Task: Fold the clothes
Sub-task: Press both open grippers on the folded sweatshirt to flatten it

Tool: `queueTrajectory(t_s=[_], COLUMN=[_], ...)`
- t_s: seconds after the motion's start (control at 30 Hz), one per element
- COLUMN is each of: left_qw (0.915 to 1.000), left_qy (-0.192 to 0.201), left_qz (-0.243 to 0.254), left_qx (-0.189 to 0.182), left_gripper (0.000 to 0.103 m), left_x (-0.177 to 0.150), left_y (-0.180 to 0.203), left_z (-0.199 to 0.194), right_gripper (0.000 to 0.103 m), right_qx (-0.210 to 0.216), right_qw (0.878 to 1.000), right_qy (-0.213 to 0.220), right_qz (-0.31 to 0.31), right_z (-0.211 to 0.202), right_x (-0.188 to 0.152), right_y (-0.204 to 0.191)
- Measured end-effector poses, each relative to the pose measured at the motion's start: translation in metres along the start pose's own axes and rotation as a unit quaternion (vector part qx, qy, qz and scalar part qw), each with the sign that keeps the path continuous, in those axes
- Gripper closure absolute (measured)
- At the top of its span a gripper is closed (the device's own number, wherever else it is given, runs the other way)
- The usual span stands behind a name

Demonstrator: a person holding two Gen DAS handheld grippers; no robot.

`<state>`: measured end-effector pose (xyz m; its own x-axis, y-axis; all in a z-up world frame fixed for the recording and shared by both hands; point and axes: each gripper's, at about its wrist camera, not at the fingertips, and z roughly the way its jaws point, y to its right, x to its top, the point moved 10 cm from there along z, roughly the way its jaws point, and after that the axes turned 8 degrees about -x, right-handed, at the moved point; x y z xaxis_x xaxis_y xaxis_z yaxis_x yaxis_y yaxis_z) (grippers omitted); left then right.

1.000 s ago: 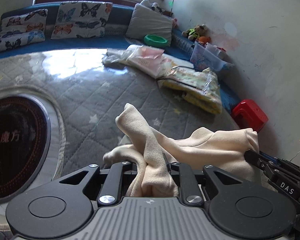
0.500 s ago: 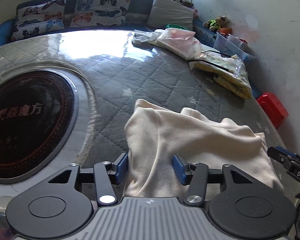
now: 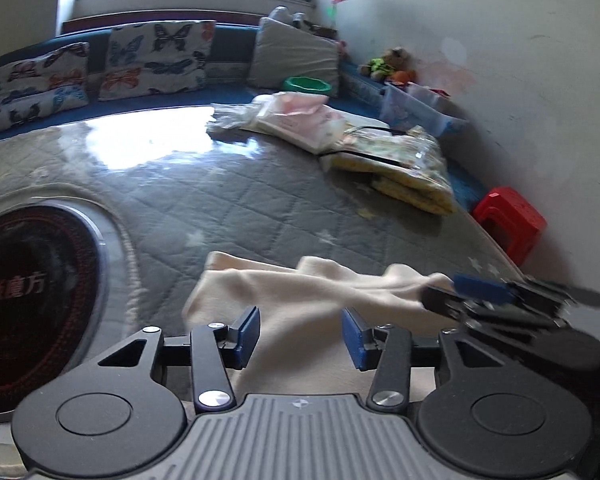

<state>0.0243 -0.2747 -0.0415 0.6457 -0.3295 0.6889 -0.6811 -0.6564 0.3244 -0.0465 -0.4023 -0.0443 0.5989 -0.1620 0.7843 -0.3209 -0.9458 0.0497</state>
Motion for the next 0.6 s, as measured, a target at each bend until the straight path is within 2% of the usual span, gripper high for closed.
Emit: queueTrajectory(t_s=[0.07,0.2,0.27,0.43,0.53,0.6], left_qw=[0.9999,0.9992,0.9989,0.9986,0.9985,0.9985], left_qy=[-0.005,-0.018,-0.026,-0.025,-0.022,-0.021], left_qz=[0.011,0.024,0.025,0.031,0.025,0.022], left_qx=[-0.012,-0.028,-0.032,-0.035,-0.043,-0.046], left_gripper=[0.057,0.057,0.057,0.057,0.056,0.055], left_x=[-0.005,-0.014,-0.019,-0.024,-0.024,-0.024], left_y=[0.006,0.013,0.013,0.013,0.011,0.009], left_z=[0.005,0.014,0.019,0.020,0.018,0.018], right_gripper=[0.065,0.064,0.064,0.059,0.060,0.058], right_qx=[0.015,0.007,0.000,-0.010,0.000,0.021], right_qw=[1.000,0.997,0.997,0.999,1.000,0.999], right_qy=[-0.013,-0.034,-0.034,-0.028,-0.023,-0.021], right_qz=[-0.020,-0.066,-0.064,-0.013,0.005,-0.016], right_z=[0.010,0.028,0.037,0.054,0.050,0.044], right_x=[0.002,-0.002,-0.001,0.003,0.008,0.012], right_y=[-0.006,-0.013,-0.012,0.000,0.001,-0.010])
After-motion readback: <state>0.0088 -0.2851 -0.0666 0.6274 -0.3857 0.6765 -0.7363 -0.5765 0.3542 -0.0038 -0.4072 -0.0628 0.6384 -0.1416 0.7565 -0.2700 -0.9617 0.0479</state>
